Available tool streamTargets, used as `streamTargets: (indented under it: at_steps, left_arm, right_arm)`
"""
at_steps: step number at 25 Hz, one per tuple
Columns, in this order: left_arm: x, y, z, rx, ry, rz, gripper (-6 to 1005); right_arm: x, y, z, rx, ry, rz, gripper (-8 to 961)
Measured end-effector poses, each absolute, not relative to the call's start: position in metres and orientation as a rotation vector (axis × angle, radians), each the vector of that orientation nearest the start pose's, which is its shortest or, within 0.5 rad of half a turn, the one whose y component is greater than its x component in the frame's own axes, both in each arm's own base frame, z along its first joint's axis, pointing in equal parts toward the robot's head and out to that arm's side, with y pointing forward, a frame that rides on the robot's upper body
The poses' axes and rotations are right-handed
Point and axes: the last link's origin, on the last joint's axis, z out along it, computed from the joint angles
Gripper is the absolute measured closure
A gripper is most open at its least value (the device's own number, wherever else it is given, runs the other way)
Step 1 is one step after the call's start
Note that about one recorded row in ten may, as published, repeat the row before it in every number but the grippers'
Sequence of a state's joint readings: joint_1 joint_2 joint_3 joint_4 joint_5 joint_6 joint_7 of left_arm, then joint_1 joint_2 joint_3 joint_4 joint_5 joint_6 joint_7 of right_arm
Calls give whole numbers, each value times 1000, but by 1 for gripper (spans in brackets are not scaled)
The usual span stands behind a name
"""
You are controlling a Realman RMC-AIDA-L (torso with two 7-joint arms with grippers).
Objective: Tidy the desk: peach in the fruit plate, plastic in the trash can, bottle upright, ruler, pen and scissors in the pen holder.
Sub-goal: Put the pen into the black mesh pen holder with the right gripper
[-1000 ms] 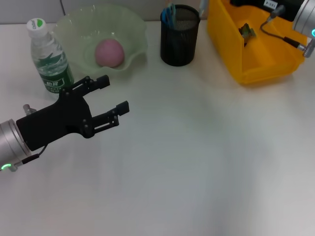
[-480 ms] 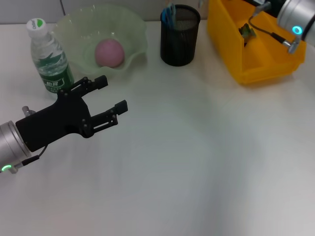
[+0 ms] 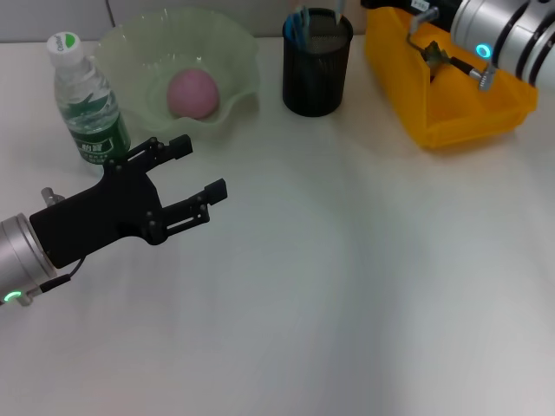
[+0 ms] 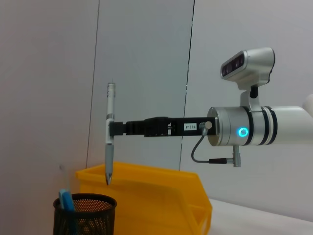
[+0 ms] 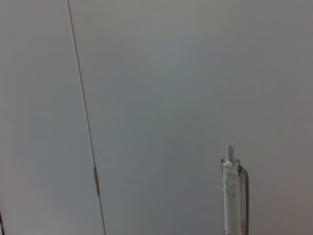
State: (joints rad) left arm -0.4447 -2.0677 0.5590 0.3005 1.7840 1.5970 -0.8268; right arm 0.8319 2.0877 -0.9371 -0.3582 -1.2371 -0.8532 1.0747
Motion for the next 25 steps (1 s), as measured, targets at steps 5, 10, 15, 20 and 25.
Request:
streamTargets:
  at_steps: [5, 10, 15, 20, 25]
  left_arm:
    - [-287, 289, -22, -2454, -388, -992, 192]
    - [-286, 289, -22, -2458, -388, -992, 193]
    - [-286, 289, -23, -2461, -390, -989, 193]
    - [-286, 290, -22, -2462, -394, -991, 193]
    - [-285, 291, -22, -2463, -392, -992, 192]
  right_arm:
    - [180, 457, -29, -2184, 538, 784, 828]
    - [179, 459, -36, -2190, 553, 750, 811]
    - [178, 460, -38, -2191, 560, 741, 793]
    - [180, 462, -38, -2181, 570, 724, 775]
    - [180, 462, -39, -2184, 551, 715, 758]
